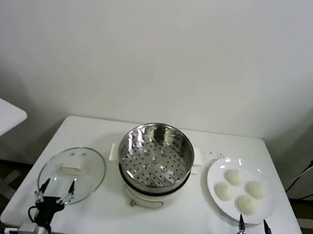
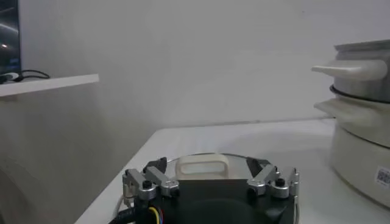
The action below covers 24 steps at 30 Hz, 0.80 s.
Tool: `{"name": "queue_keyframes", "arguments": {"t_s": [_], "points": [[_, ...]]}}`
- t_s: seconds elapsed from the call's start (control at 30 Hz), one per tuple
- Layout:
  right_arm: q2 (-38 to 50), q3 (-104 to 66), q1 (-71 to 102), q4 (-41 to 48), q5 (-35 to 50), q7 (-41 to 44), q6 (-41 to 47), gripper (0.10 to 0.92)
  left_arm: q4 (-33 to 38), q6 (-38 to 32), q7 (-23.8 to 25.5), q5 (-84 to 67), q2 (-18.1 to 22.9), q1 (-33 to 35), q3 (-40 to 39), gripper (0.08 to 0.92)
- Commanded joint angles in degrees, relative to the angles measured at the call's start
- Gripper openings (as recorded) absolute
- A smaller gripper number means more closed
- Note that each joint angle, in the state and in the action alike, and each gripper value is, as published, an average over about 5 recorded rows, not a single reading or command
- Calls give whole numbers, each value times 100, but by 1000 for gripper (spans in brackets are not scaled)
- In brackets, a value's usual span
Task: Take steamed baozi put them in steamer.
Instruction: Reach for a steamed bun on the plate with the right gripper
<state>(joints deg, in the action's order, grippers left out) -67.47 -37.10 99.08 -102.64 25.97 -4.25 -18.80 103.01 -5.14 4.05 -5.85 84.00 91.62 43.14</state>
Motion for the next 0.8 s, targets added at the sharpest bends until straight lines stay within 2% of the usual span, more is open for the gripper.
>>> {"name": "queue_keyframes", "arguments": {"t_s": [0.03, 0.27, 0.43, 0.5, 0.63, 0.7, 0.8], "points": [[78, -237, -189, -395, -55, -226, 881, 823, 18, 4, 2, 14, -9, 0, -4, 823], [891, -559, -1557, -526, 718, -224, 2458, 823, 54, -4, 14, -1, -30, -36, -22, 823], [1813, 24, -2709, -257, 790, -146, 3680, 823, 37, -36, 18, -9, -55, -51, -39, 823], [2312, 285, -3048, -109, 650, 267, 4270, 823, 33, -47, 21, -7, -61, -54, -53, 823], [3439, 778, -3366, 73, 45, 1634, 5151, 823, 16, -70, 28, -3, -65, -61, -68, 823], [3958, 1002, -3444, 200, -618, 2397, 5185, 823, -1, -88, 32, 2, -68, -64, -74, 823], [4597, 1310, -3626, 511, -1802, 3519, 4706, 823, -33, -119, 42, 17, -73, -72, -93, 823]]}}
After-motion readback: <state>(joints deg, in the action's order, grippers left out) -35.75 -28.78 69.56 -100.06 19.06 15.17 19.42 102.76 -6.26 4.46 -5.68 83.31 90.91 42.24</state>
